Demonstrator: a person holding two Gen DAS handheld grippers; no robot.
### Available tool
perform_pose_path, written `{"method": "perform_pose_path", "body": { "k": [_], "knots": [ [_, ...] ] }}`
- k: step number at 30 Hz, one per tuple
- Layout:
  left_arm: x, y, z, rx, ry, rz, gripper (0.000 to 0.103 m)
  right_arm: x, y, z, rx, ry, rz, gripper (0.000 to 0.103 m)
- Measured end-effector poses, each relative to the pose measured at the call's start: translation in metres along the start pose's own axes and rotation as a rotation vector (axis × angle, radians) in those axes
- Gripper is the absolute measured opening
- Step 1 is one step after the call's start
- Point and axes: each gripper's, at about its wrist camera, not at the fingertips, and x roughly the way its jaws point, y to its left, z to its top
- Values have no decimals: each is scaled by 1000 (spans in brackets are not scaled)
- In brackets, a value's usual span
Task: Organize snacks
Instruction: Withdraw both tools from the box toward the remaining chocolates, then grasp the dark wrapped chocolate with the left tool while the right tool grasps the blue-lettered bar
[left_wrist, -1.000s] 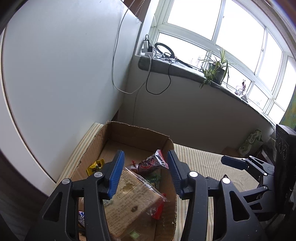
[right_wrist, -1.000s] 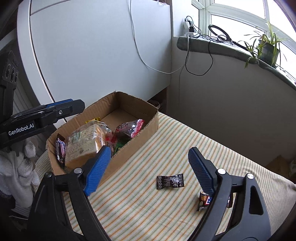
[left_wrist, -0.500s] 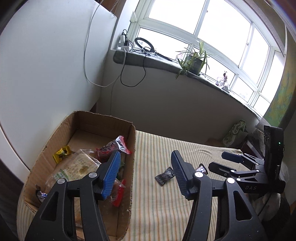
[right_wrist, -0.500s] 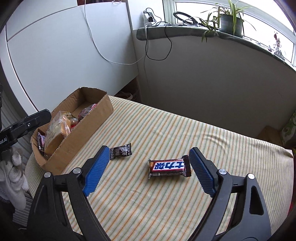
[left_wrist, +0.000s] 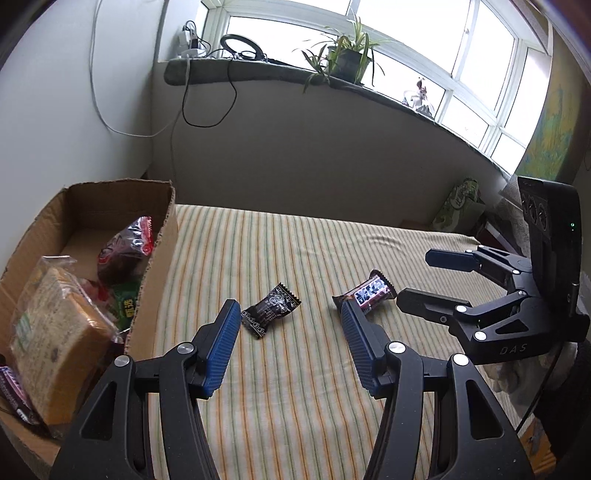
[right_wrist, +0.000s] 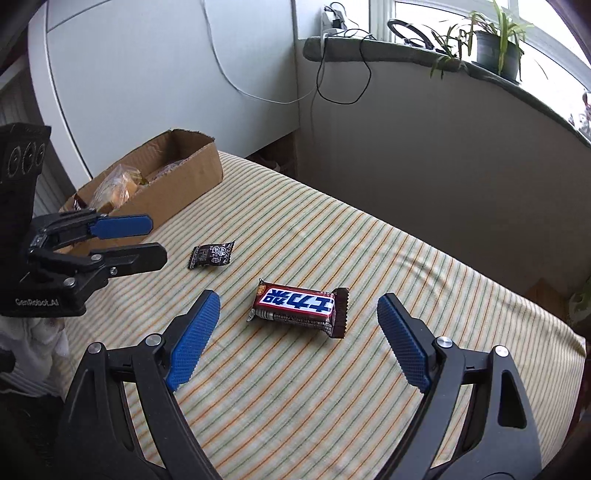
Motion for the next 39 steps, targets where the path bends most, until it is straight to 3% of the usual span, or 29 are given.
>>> {"method": "perform_pose_path", "body": {
  "k": [8,17,24,28,30,34,39],
  "knots": [
    [33,3,6,-10,35,28,56,23,-6,14,-177,40,176,89],
    [63,9,8,-33,72,40,56,61,-3,18,-242,116,331,89],
    [68,12,5,-35,112,16,56,71,-2,6,-251,153,343,89],
    [66,4,0,8,127,16,48,69,-1,0,-246,154,330,89],
    [66,2,-2,21,133,31,43,69,-1,-1,-238,155,308,84],
    [66,2,-2,32,145,65,36,73,0,-5,-220,172,258,62],
    [69,-3,-2,49,143,111,28,73,1,-4,-188,158,188,53]
  ]
}}
